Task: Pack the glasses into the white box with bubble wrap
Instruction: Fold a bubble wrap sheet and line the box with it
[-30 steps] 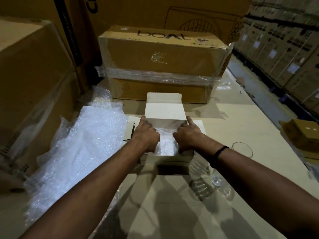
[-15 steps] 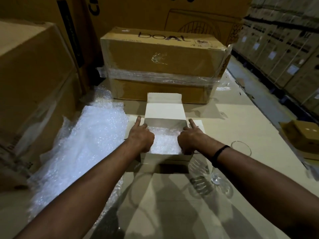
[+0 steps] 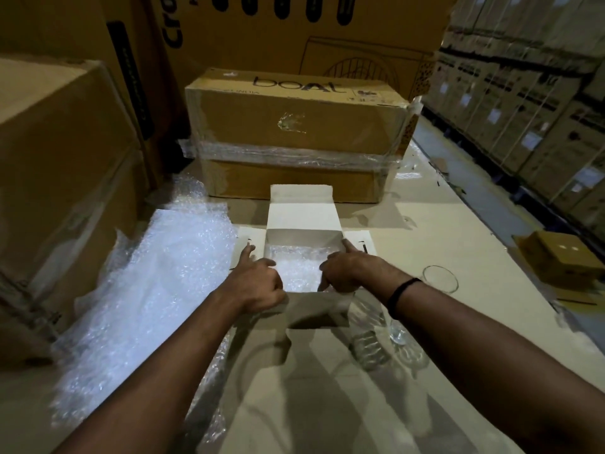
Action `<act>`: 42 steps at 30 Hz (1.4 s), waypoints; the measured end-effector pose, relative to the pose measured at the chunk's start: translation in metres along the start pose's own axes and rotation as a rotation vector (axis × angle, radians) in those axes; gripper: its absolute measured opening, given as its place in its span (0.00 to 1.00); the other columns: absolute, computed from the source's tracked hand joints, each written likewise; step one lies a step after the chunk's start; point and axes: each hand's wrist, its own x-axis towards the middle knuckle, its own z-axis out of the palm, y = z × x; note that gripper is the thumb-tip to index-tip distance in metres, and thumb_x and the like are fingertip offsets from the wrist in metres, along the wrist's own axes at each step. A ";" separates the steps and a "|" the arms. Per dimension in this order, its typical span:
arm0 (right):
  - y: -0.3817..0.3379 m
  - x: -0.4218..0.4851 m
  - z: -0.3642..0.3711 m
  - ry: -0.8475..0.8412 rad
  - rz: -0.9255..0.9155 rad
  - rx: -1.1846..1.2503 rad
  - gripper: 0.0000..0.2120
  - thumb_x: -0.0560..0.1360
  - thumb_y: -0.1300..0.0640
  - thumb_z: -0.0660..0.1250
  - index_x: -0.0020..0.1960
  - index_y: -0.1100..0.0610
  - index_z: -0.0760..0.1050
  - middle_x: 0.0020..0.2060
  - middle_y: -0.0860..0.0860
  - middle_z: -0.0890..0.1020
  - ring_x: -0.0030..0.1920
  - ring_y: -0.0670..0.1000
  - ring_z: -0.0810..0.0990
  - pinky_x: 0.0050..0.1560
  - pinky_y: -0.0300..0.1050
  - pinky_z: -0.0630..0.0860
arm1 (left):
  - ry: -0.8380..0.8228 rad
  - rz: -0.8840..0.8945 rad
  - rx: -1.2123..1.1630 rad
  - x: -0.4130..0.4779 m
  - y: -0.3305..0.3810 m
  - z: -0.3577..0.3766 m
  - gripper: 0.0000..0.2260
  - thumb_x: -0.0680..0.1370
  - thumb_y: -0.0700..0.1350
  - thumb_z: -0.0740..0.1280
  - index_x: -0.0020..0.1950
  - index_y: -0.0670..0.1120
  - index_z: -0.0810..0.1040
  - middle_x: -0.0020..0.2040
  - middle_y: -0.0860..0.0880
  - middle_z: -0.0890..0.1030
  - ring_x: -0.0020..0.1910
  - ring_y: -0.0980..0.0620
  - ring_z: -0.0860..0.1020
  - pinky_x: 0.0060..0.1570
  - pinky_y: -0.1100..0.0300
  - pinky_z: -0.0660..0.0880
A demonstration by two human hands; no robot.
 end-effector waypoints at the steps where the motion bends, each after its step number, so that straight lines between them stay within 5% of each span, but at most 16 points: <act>1: -0.002 0.002 0.000 -0.012 -0.004 0.020 0.26 0.80 0.61 0.54 0.71 0.37 0.67 0.74 0.46 0.67 0.76 0.54 0.59 0.70 0.72 0.38 | -0.007 0.002 0.005 -0.002 0.001 0.003 0.27 0.72 0.58 0.50 0.53 0.51 0.85 0.61 0.50 0.81 0.73 0.54 0.64 0.73 0.43 0.38; 7: -0.010 -0.010 -0.017 0.032 0.033 0.165 0.26 0.79 0.66 0.54 0.72 0.45 0.69 0.73 0.48 0.68 0.75 0.53 0.62 0.75 0.64 0.43 | 0.180 0.068 0.019 -0.015 -0.001 0.018 0.21 0.75 0.57 0.55 0.57 0.52 0.83 0.67 0.54 0.77 0.74 0.52 0.63 0.73 0.43 0.43; 13: -0.050 -0.042 -0.007 0.806 0.205 0.641 0.16 0.78 0.55 0.63 0.66 0.50 0.75 0.64 0.50 0.78 0.62 0.54 0.76 0.63 0.48 0.70 | 0.884 -0.041 -0.195 -0.060 -0.021 0.049 0.10 0.72 0.44 0.67 0.50 0.47 0.84 0.61 0.47 0.81 0.63 0.45 0.75 0.62 0.47 0.64; 16: -0.104 -0.048 0.021 1.054 0.113 0.814 0.13 0.78 0.55 0.63 0.61 0.54 0.78 0.57 0.51 0.82 0.55 0.54 0.78 0.57 0.50 0.75 | 0.913 -0.356 -0.231 -0.088 -0.038 0.066 0.11 0.72 0.46 0.69 0.52 0.48 0.85 0.60 0.47 0.81 0.61 0.44 0.76 0.58 0.47 0.66; 19: -0.142 -0.030 0.058 1.027 -0.045 0.745 0.15 0.76 0.53 0.61 0.60 0.55 0.78 0.54 0.53 0.82 0.53 0.56 0.80 0.50 0.49 0.78 | 0.646 -0.617 -0.242 -0.107 -0.051 0.078 0.12 0.73 0.51 0.72 0.54 0.49 0.85 0.63 0.47 0.80 0.64 0.43 0.74 0.61 0.44 0.64; 22: -0.161 -0.012 0.074 0.839 -0.075 0.757 0.22 0.77 0.47 0.60 0.70 0.51 0.70 0.67 0.51 0.75 0.66 0.53 0.72 0.67 0.46 0.69 | 0.496 -0.618 -0.236 -0.118 -0.055 0.077 0.05 0.72 0.47 0.74 0.45 0.48 0.86 0.53 0.47 0.84 0.55 0.42 0.79 0.54 0.48 0.71; 25: -0.174 -0.001 0.081 0.773 -0.047 0.621 0.31 0.78 0.41 0.56 0.76 0.53 0.60 0.74 0.52 0.66 0.74 0.53 0.62 0.73 0.48 0.57 | 0.543 -0.582 -0.290 -0.124 -0.063 0.077 0.05 0.72 0.39 0.72 0.44 0.46 0.86 0.48 0.47 0.85 0.50 0.41 0.81 0.48 0.50 0.76; 31: -0.176 0.005 0.087 0.779 0.007 0.585 0.33 0.77 0.37 0.48 0.77 0.53 0.60 0.75 0.51 0.65 0.75 0.53 0.61 0.75 0.50 0.54 | 0.918 -0.740 -0.797 -0.128 -0.066 0.070 0.13 0.77 0.33 0.65 0.58 0.43 0.82 0.51 0.46 0.84 0.50 0.49 0.82 0.49 0.65 0.73; 35: -0.177 0.000 0.084 0.769 -0.020 0.627 0.32 0.77 0.38 0.48 0.77 0.52 0.60 0.75 0.49 0.64 0.76 0.49 0.59 0.75 0.47 0.54 | 1.094 -0.758 -1.183 -0.134 -0.065 0.067 0.09 0.77 0.35 0.67 0.52 0.46 0.82 0.43 0.47 0.84 0.45 0.46 0.83 0.51 0.51 0.80; 37: -0.177 -0.005 0.077 0.769 -0.028 0.844 0.24 0.78 0.46 0.57 0.72 0.52 0.69 0.70 0.48 0.72 0.70 0.47 0.68 0.70 0.43 0.63 | 1.084 -0.656 -1.146 -0.142 -0.053 0.065 0.07 0.76 0.35 0.69 0.49 0.46 0.83 0.44 0.47 0.84 0.45 0.51 0.83 0.53 0.58 0.79; 39: -0.174 -0.009 0.065 0.775 0.070 1.449 0.12 0.79 0.55 0.62 0.59 0.55 0.79 0.57 0.49 0.82 0.55 0.46 0.79 0.53 0.36 0.74 | 1.028 -0.516 -1.035 -0.151 -0.038 0.068 0.08 0.76 0.34 0.69 0.48 0.45 0.84 0.46 0.49 0.85 0.46 0.59 0.81 0.51 0.70 0.75; 42: -0.169 -0.011 0.037 0.786 0.232 1.963 0.14 0.81 0.51 0.62 0.48 0.61 0.79 0.40 0.55 0.83 0.38 0.51 0.80 0.31 0.38 0.75 | 0.920 -0.301 -0.788 -0.166 -0.023 0.085 0.11 0.72 0.33 0.66 0.47 0.43 0.86 0.45 0.50 0.85 0.47 0.59 0.80 0.52 0.74 0.71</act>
